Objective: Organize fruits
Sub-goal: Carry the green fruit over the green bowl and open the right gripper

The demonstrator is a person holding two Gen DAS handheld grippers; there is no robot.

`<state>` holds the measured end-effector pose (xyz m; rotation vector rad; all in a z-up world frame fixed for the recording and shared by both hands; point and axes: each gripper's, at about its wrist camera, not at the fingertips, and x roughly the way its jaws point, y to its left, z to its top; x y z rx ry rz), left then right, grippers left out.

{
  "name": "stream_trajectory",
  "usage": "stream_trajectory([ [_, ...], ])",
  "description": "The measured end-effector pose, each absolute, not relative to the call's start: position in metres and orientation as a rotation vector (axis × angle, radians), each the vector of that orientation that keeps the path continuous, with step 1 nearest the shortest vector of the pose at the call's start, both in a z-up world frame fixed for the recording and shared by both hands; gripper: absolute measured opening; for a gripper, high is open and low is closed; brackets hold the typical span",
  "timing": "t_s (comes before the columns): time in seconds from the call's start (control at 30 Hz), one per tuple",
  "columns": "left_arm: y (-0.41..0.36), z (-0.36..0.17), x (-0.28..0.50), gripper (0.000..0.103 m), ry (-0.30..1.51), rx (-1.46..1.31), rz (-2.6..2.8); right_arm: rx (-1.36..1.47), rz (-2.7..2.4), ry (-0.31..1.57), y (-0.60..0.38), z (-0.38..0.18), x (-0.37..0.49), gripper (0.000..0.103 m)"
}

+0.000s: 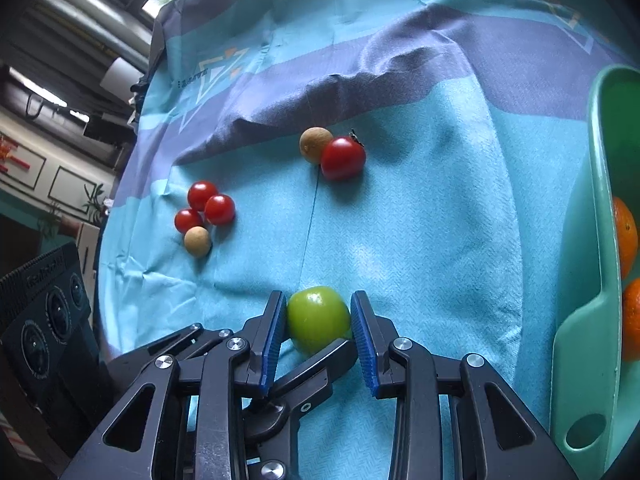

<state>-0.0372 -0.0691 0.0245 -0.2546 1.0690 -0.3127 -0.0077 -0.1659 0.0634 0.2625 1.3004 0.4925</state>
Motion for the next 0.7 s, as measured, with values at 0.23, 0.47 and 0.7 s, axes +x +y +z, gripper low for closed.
stream_trajectory([
  [0.23,-0.083,0.073,-0.040,0.036,0.925,-0.192,-0.346,0.286,0.501,1.131,-0.186,0.110,-0.018,0.036],
  [0.47,-0.121,0.110,-0.035,0.036,0.847,-0.157,-0.432,0.321,0.439,0.968,-0.225,0.153,-0.031,0.036],
  [0.7,-0.175,0.121,-0.024,0.036,0.826,-0.114,-0.536,0.385,0.367,0.879,-0.281,0.169,-0.040,0.035],
])
